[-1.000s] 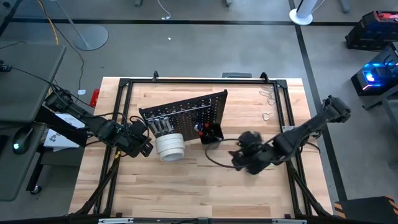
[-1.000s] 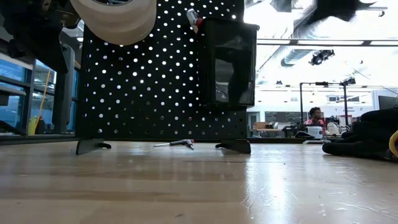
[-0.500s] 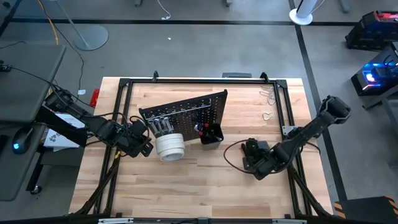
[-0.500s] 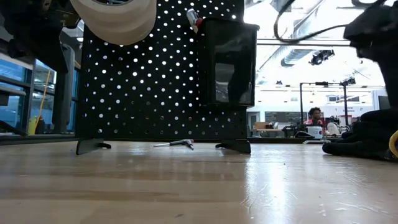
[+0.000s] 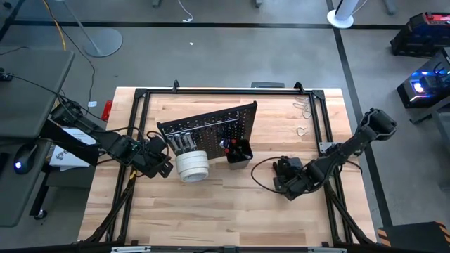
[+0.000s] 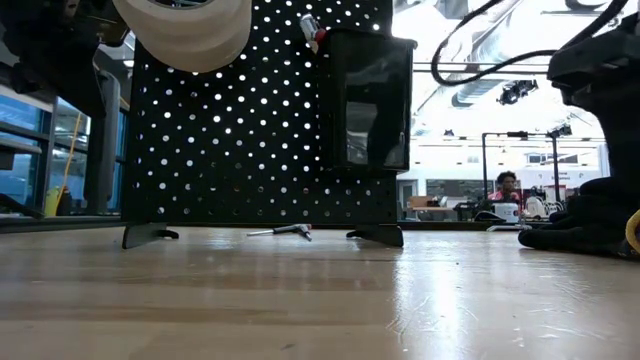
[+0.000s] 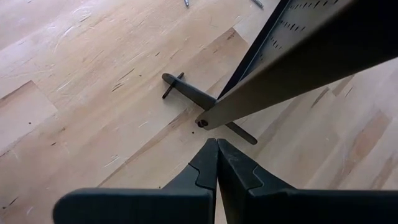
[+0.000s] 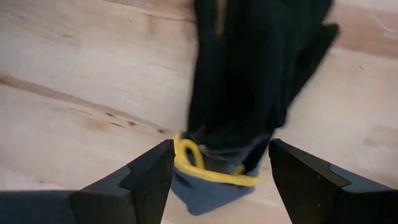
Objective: Hang tools onto peg board
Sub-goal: Hang the gloves onto the pegboard
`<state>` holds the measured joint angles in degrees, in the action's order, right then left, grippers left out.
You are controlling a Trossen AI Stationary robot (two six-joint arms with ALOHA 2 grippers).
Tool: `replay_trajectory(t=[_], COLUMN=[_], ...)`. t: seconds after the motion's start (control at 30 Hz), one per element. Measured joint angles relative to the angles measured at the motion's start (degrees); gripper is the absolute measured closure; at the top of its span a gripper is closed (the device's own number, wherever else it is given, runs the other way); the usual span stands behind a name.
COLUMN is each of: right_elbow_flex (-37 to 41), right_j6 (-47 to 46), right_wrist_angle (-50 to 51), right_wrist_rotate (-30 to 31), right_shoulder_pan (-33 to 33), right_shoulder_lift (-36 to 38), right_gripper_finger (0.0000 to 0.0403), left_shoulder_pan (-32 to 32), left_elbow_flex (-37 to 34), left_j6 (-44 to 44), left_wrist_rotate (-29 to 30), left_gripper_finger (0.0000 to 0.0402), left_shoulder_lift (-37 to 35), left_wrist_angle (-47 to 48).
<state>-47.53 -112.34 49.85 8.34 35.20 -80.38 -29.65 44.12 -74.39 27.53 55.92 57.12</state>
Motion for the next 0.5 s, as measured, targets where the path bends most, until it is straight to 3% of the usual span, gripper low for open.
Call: replay_trajectory(t=[0.27, 0.5], right_elbow_flex=[0.01, 0.02], right_j6=[5.89, 7.83], right_wrist_angle=[-2.03, -4.94], right_wrist_rotate=[1.48, 0.59], right_shoulder_pan=[0.02, 0.02], right_shoulder_lift=[0.02, 0.02], right_gripper_finger=[0.0143, 0.0051], left_shoulder_pan=[0.00, 0.00], left_elbow_flex=[0.00, 0.00], left_j6=[0.12, 1.11], left_wrist_rotate=[0.04, 0.02], left_gripper_finger=[0.0401, 0.0401], left_shoulder_lift=[0.00, 0.00], left_wrist_angle=[0.00, 0.02])
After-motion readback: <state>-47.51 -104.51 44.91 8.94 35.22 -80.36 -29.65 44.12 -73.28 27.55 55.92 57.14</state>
